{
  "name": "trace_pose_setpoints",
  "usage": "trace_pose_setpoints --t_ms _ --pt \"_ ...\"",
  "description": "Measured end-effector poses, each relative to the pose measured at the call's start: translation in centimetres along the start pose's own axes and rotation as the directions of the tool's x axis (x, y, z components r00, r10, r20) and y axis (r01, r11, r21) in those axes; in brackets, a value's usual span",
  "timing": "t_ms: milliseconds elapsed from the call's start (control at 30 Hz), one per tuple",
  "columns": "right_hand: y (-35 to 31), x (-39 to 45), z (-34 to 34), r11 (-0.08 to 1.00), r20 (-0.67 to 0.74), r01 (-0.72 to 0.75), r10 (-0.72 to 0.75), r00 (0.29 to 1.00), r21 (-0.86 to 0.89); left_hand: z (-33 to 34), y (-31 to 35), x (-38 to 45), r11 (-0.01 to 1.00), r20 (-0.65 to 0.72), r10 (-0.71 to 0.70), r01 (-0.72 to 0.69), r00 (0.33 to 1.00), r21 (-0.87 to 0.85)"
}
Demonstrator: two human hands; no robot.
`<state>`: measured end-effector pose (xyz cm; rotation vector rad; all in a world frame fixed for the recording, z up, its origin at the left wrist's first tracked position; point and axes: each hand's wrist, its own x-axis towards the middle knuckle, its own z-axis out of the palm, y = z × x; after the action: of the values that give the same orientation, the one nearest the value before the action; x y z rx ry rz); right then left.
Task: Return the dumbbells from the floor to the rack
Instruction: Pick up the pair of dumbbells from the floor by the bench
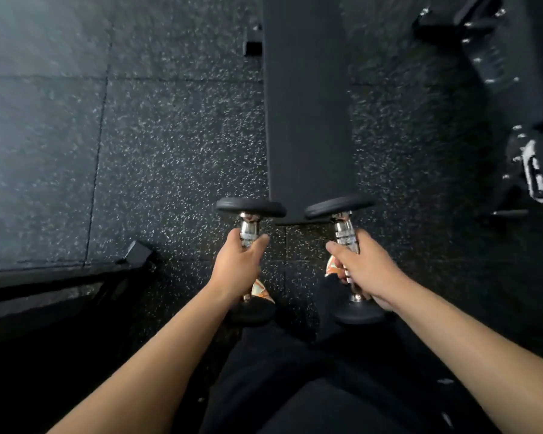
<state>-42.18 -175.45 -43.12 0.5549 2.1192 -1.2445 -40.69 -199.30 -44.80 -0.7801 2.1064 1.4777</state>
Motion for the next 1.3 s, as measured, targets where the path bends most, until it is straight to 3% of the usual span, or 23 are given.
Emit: trace_pose_setpoints --t_ms 233,500,867,1067,1300 --pt "6.0 -4.5 -13.1 0.934 -0.161 0.006 0.055 0.985 0.357 12.7 9.9 -3.0 0.989 0.201 0.117 -0.133 0.973 0.066" --pt "14.9 -9.4 -30.3 0.853 -0.363 0.053 0.164 0.917 0.519 32.5 19.6 -7.7 0.967 0.418 0.132 -0.208 0.899 0.143" --pt "26.5 -13.0 -47.9 0.633 -0.526 0.173 0.425 0.737 0.755 57.7 30.8 -13.2 0.92 0.696 0.159 -0.36 0.7 0.152" --pt "31.5 -12.1 -55.7 0.473 -0.505 0.253 0.543 0.67 0.844 69.6 35.6 -13.9 0.873 0.786 0.089 -0.427 0.612 0.234" --pt "36.3 -10.7 -68.0 0.379 -0.525 0.367 0.677 0.516 0.849 87.3 42.0 -15.0 0.814 0.885 -0.046 -0.496 0.464 0.303"
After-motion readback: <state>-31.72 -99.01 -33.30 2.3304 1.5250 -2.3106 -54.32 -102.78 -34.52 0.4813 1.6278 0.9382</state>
